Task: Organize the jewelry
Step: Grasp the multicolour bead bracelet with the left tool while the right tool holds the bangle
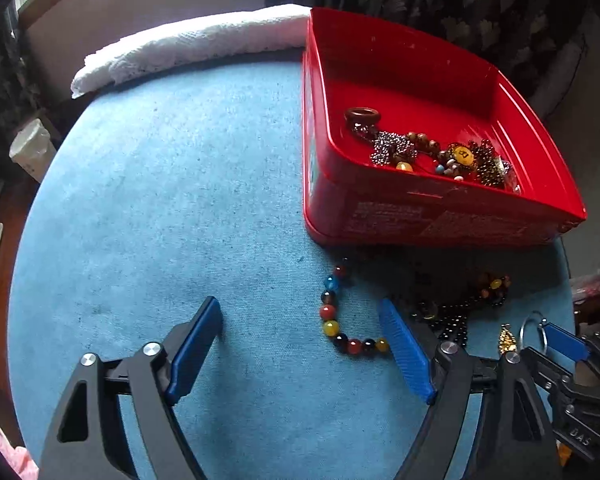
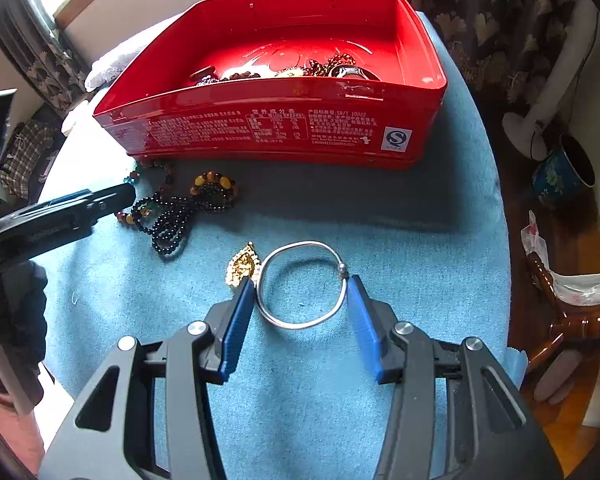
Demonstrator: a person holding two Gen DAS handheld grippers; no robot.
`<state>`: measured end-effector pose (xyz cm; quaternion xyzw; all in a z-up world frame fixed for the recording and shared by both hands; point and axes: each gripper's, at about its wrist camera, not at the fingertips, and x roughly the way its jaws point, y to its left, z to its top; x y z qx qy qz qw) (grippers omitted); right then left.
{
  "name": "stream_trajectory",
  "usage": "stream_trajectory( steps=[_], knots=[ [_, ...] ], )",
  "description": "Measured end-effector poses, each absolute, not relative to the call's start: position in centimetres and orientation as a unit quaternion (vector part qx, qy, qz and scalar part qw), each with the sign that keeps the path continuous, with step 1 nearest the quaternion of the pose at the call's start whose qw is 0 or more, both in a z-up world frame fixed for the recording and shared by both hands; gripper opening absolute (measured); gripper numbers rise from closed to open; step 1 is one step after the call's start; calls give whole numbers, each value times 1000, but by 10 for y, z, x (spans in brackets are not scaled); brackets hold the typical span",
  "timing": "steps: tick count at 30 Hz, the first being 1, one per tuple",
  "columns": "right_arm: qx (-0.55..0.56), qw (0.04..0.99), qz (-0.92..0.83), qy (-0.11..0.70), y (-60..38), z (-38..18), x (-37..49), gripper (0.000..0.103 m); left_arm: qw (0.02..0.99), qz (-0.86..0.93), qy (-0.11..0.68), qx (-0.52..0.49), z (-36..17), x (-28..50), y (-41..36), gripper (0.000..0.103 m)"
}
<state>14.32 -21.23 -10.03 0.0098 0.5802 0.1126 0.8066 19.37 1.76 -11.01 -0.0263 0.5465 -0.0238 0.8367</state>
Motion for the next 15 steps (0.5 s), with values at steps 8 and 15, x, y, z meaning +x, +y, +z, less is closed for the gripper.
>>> stream_trajectory(
  steps=[8, 15],
  knots=[
    [10, 806, 111, 581, -211, -100, 144, 46, 848, -20, 530, -3, -108, 193, 12, 16],
    [10, 804, 112, 584, -209, -100, 142, 46, 840, -48, 539, -47, -108, 186, 21, 8]
  ],
)
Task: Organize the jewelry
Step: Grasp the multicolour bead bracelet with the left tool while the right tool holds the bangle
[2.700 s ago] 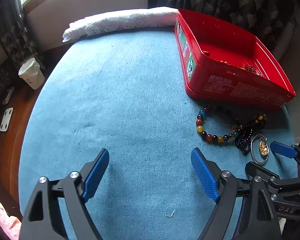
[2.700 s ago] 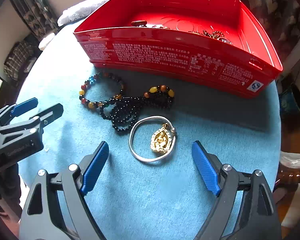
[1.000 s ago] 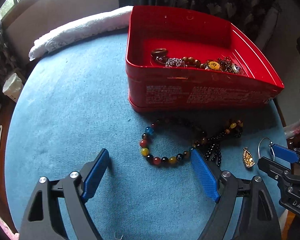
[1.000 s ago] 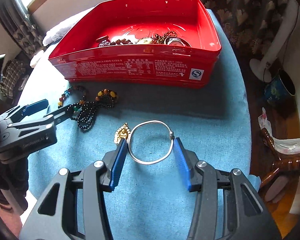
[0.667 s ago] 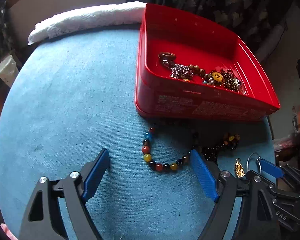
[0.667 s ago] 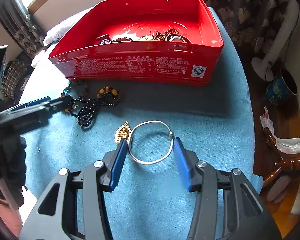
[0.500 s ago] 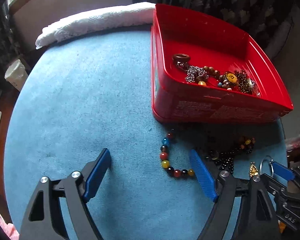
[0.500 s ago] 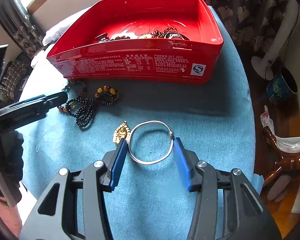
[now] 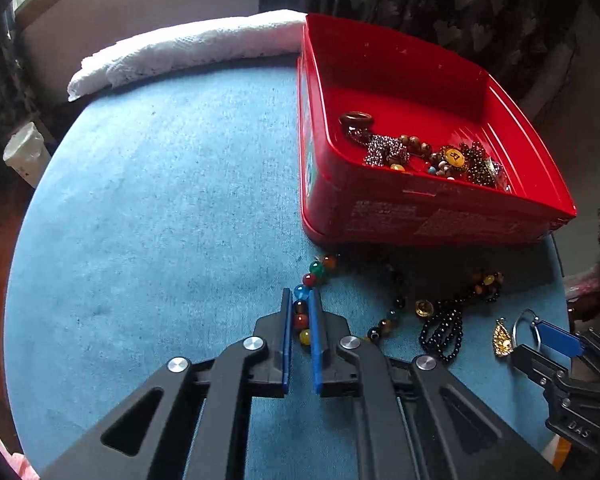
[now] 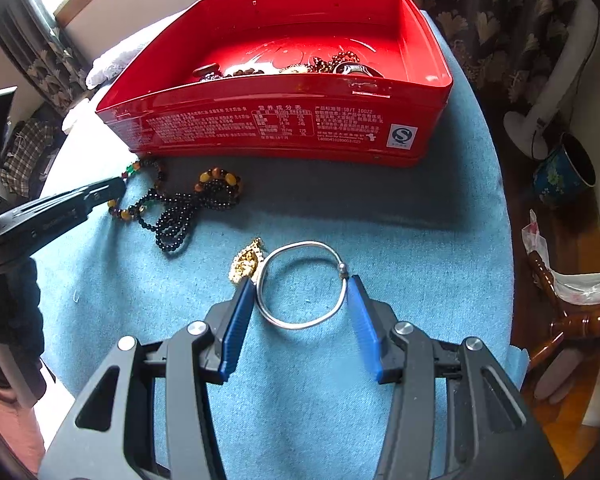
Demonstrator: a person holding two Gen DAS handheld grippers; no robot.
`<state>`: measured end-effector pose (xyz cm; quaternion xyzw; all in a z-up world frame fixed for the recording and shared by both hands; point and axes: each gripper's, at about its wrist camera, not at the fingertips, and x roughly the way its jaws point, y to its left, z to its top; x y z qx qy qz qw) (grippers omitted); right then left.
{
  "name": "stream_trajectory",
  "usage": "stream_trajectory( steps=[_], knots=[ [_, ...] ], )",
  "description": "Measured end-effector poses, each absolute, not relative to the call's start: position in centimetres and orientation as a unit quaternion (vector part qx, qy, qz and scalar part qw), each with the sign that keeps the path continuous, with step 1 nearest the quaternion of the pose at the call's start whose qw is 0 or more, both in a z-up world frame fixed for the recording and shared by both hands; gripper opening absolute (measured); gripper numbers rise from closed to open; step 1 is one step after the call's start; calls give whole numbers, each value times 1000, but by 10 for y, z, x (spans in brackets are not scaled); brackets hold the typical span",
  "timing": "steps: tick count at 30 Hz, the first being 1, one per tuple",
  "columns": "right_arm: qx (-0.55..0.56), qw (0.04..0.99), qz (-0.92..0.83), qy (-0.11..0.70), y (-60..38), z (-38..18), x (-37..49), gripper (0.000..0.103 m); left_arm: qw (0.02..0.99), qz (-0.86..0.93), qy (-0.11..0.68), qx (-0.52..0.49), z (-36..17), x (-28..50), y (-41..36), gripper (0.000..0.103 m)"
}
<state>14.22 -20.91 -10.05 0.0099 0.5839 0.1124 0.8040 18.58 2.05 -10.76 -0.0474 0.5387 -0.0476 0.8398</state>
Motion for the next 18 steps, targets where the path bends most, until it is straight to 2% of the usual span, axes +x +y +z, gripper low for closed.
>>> stream_trajectory(
  steps=[6, 18],
  knots=[
    [5, 803, 111, 586, -205, -102, 142, 46, 827, -75, 552, -76, -107, 164, 24, 8],
    [-1, 801, 108, 588, -200, -105, 144, 48, 836, -53, 547, -9, -111, 163, -2, 11]
  ],
)
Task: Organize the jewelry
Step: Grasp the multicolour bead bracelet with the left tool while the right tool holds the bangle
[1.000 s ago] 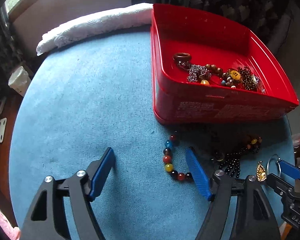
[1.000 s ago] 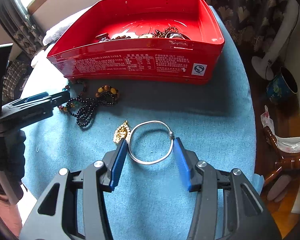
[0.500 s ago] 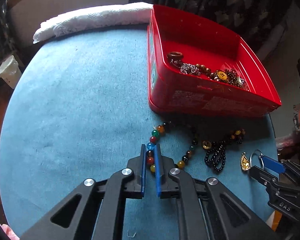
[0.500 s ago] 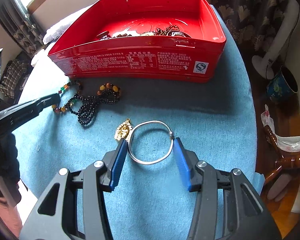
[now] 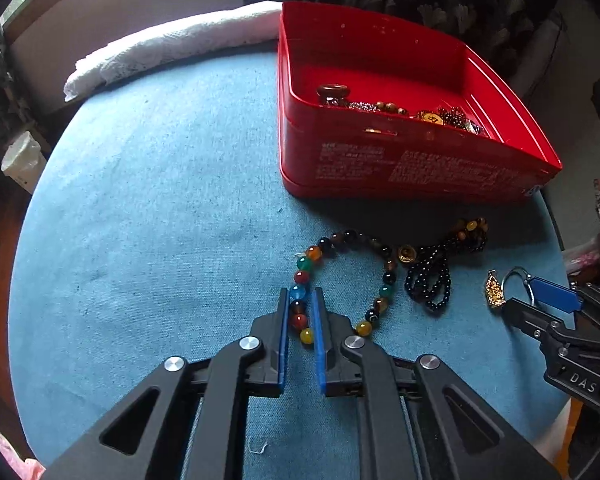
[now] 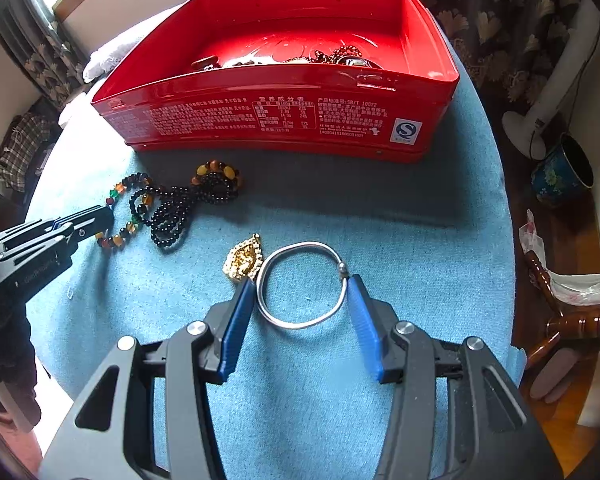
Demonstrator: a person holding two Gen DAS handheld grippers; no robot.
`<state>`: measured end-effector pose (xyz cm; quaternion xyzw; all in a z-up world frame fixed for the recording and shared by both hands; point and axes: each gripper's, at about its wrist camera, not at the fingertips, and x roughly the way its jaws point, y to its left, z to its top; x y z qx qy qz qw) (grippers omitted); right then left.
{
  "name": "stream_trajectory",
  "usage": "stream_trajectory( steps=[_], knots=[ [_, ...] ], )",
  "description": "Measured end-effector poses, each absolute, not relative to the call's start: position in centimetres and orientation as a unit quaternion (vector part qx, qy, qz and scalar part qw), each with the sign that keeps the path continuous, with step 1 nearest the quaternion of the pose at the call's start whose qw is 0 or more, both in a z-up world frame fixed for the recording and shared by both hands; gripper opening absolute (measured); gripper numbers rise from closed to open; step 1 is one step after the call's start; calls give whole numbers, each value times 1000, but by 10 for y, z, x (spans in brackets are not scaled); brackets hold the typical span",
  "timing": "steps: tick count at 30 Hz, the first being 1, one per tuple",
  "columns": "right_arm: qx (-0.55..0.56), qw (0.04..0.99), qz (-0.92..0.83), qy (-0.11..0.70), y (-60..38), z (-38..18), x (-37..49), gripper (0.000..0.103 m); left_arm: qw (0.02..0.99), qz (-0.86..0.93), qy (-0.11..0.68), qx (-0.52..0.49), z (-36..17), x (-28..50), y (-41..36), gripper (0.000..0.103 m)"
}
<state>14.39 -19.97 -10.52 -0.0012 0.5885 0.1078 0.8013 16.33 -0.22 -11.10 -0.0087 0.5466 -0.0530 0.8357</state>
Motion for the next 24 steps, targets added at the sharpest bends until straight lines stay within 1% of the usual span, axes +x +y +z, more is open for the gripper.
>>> stream_trajectory(
  steps=[3, 6, 7, 9, 15, 24],
  knots=[
    [-2, 801, 110, 589, -198, -106, 144, 52, 837, -48, 545, 2, -113, 167, -10, 11],
    [-16, 802, 109, 588, -194, -107, 143, 53, 838, -45, 544, 2, -113, 167, -10, 8],
    [-21, 802, 109, 587, -193, -108, 142, 52, 838, -45, 544, 0, -113, 167, -10, 8],
    [-34, 804, 107, 584, -191, -108, 141, 47, 838, -44, 543, -3, -112, 166, -9, 8],
    [-32, 804, 108, 583, -194, -105, 139, 46, 839, -59, 540, -27, -102, 154, 5, 8],
    [-23, 820, 121, 559, -203, -71, 138, 46, 862, -85, 498, -48, -56, 143, 9, 8]
  ],
)
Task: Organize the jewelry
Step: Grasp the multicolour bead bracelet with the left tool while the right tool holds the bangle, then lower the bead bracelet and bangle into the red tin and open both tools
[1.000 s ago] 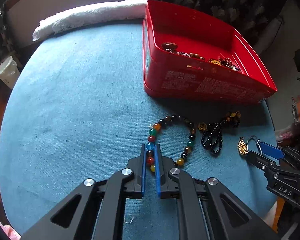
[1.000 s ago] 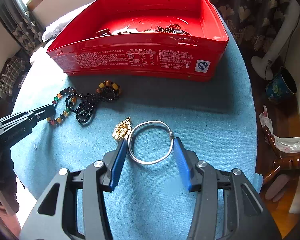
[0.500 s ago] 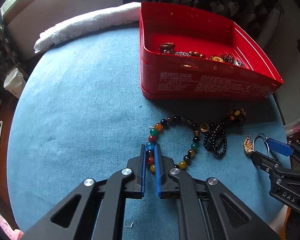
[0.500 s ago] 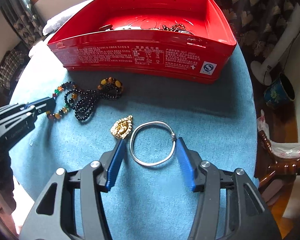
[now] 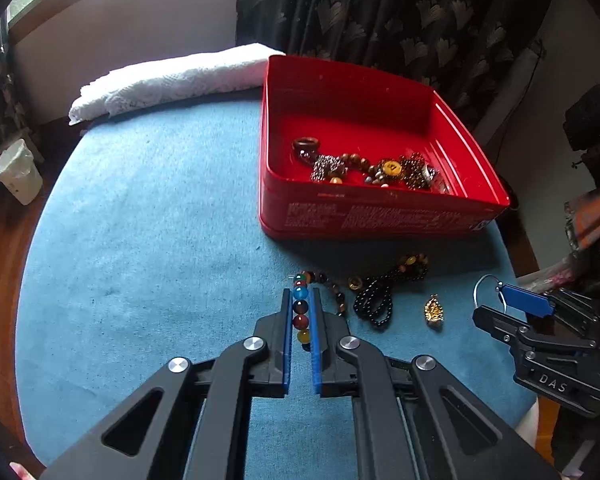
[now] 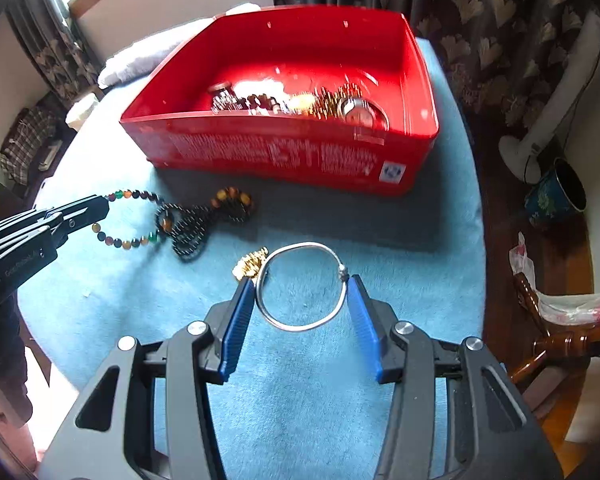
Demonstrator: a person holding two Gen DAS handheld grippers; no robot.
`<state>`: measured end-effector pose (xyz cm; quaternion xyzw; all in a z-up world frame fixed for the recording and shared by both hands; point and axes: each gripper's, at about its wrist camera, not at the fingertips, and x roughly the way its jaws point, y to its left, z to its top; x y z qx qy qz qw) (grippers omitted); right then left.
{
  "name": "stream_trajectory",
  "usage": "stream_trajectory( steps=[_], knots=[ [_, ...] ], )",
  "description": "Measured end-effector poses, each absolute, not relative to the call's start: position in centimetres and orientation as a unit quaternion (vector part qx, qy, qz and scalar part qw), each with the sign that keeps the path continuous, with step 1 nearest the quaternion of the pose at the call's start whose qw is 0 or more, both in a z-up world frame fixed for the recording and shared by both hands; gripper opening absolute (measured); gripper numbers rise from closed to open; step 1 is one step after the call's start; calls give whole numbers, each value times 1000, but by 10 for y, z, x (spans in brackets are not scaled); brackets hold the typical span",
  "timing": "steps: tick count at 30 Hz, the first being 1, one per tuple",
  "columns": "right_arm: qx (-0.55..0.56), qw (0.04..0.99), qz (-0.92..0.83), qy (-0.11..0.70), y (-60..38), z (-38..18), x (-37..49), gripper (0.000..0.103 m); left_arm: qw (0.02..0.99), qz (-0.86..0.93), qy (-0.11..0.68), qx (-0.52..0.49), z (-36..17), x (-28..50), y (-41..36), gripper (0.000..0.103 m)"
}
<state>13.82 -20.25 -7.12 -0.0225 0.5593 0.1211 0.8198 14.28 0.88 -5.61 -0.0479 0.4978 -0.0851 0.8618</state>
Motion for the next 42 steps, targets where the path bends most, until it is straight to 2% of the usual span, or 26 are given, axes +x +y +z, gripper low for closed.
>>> stream_trajectory(
  steps=[12, 19, 24, 33, 36, 37, 41, 42],
  knots=[
    [-18, 842, 153, 518, -205, -17, 159, 46, 890, -120, 434, -71, 8, 154, -1, 8],
    [-34, 860, 151, 486, -202, 8, 191, 46, 913, -124, 383, -61, 40, 189, -13, 8],
    [-32, 865, 143, 480, -203, 5, 224, 46, 913, -124, 383, -65, 33, 228, -23, 8],
    [-4, 845, 148, 513, -201, -38, 277, 47, 888, -117, 437, -80, -25, 290, -31, 8],
    [1, 841, 147, 520, -201, -50, 286, 48, 881, -109, 454, -78, -39, 298, -31, 8],
    [4, 841, 147, 521, -202, -52, 288, 52, 880, -108, 457, -80, -40, 299, -31, 8],
    [7, 844, 144, 517, -204, -52, 288, 53, 885, -99, 450, -74, -40, 295, -28, 22],
    [6, 846, 142, 515, -204, -51, 286, 54, 886, -97, 448, -73, -38, 293, -28, 23]
  ],
)
